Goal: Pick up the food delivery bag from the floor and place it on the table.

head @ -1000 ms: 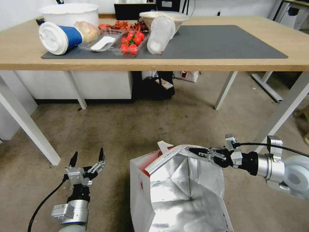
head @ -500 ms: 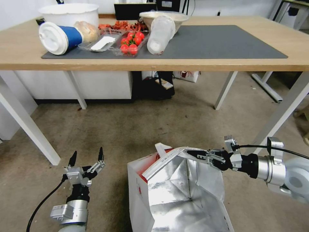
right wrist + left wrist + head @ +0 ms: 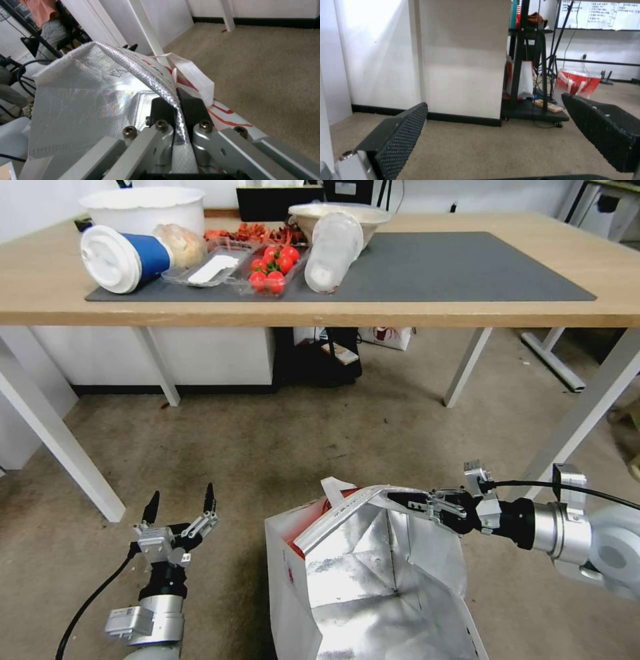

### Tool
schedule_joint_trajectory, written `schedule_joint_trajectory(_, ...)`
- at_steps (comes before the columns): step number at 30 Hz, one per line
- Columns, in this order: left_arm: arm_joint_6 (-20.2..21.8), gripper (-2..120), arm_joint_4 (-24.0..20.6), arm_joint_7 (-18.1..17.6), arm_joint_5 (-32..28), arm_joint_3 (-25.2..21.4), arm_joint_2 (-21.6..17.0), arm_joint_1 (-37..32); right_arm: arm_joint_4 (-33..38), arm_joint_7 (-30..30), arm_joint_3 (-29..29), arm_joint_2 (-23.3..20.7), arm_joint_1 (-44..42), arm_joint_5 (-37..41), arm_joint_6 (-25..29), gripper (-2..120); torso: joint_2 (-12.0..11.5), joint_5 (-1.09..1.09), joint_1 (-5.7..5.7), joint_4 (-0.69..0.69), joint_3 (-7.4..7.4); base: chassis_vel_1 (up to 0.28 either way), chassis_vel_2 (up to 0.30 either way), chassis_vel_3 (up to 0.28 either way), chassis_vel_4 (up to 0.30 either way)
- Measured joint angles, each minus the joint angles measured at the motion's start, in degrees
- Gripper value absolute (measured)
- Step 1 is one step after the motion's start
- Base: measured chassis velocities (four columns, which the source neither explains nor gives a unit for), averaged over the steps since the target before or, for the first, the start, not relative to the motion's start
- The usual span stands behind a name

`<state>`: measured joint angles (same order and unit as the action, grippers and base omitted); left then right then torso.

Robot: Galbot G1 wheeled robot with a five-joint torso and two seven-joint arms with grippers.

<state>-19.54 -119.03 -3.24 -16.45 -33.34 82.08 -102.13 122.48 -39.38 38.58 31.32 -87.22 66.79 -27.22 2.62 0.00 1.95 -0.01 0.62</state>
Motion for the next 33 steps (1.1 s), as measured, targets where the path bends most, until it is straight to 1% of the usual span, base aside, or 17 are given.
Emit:
schedule_joint_trajectory(4,0.2,100,-0.1,-0.3,0.0,0.1,0.0,0.0,0.0,-0.2,-0.1,0.0,0.1,-0.3,0.1,0,1.2,0.00,0.04,0.00,1.23,0.000,0.000,0.000,0.000)
schedule_joint_trajectory(5,0.2,100,-0.1,-0.3,0.0,0.1,0.0,0.0,0.0,-0.2,-0.1,0.0,0.1,-0.3,0.1,0,1.2,0.00,0.04,0.00,1.23,0.000,0.000,0.000,0.000)
schedule_joint_trajectory(8,0.3,100,-0.2,-0.5,0.1,0.1,0.0,0.1,0.0,-0.3,-0.3,-0.1,0.3,-0.4,0.2,0,2.2,0.00,0.07,0.00,2.10,0.000,0.000,0.000,0.000)
schedule_joint_trajectory(9,0.3,100,-0.2,-0.5,0.1,0.1,0.0,0.1,0.0,-0.3,-0.3,-0.1,0.3,-0.4,0.2,0,2.2,0.00,0.07,0.00,2.10,0.000,0.000,0.000,0.000)
schedule_joint_trajectory(11,0.3,100,-0.3,-0.5,0.2,0.0,0.0,0.0,0.0,-0.3,-0.5,-0.2,0.4,-0.5,0.2,0,2.8,0.00,0.12,0.00,2.71,0.000,0.000,0.000,0.000)
schedule_joint_trajectory(12,0.3,100,-0.3,-0.5,0.2,0.0,0.0,0.0,0.0,-0.3,-0.5,-0.2,0.4,-0.5,0.2,0,2.8,0.00,0.12,0.00,2.71,0.000,0.000,0.000,0.000)
schedule_joint_trajectory(15,0.2,100,-0.3,-0.6,0.3,-0.1,0.1,0.0,0.0,-0.4,-0.6,-0.2,0.4,-0.7,0.2,0,3.9,0.00,0.24,0.00,3.64,0.000,0.000,0.000,0.000)
schedule_joint_trajectory(17,0.2,100,-0.3,-0.6,0.4,-0.1,0.1,-0.1,0.0,-0.4,-0.6,-0.2,0.4,-0.7,0.2,0,4.1,0.00,0.28,0.00,3.83,0.000,0.000,0.000,0.000)
schedule_joint_trajectory(19,0.2,100,-0.3,-0.8,0.5,-0.1,0.2,-0.1,0.0,-0.4,-0.7,-0.2,0.4,-0.8,0.2,0,4.8,0.00,0.40,0.00,4.43,0.000,0.000,0.000,0.000)
schedule_joint_trajectory(20,0.2,100,-0.3,-0.8,0.5,-0.1,0.2,-0.1,0.0,-0.4,-0.7,-0.2,0.4,-0.8,0.2,0,4.8,0.00,0.40,0.00,4.43,0.000,0.000,0.000,0.000)
schedule_joint_trajectory(24,0.1,100,-0.2,-0.8,0.8,-0.1,0.3,-0.1,0.1,-0.6,-0.7,-0.3,0.3,-0.9,0.3,0,6.0,0.00,0.58,0.00,5.50,0.000,0.000,0.000,0.000)
schedule_joint_trajectory(25,0.1,100,-0.2,-0.8,0.8,-0.1,0.3,-0.1,0.1,-0.6,-0.7,-0.3,0.3,-0.9,0.3,0,6.0,0.00,0.58,0.00,5.50,0.000,0.000,0.000,0.000)
schedule_joint_trajectory(27,0.1,100,-0.2,-0.8,0.9,-0.1,0.4,-0.1,0.2,-0.7,-0.6,-0.3,0.3,-0.9,0.3,0,6.6,0.00,0.69,0.00,5.99,0.000,0.000,0.000,0.000)
schedule_joint_trajectory(30,0.1,100,-0.2,-0.8,1.0,-0.1,0.4,-0.1,0.2,-0.8,-0.6,-0.4,0.3,-1.0,0.3,0,6.7,0.01,0.71,0.00,6.08,0.000,0.000,0.000,0.000)
schedule_joint_trajectory(31,0.0,100,-0.1,-0.8,1.0,-0.1,0.4,-0.1,0.2,-0.8,-0.6,-0.4,0.3,-1.1,0.3,0,7.6,0.00,0.96,0.00,6.67,0.000,0.000,0.000,0.000)
schedule_joint_trajectory(33,0.0,100,-0.1,-0.8,1.0,-0.1,0.4,-0.1,0.2,-0.8,-0.6,-0.4,0.3,-1.1,0.3,0,7.9,0.00,1.03,0.00,6.90,0.000,0.000,0.000,0.000)
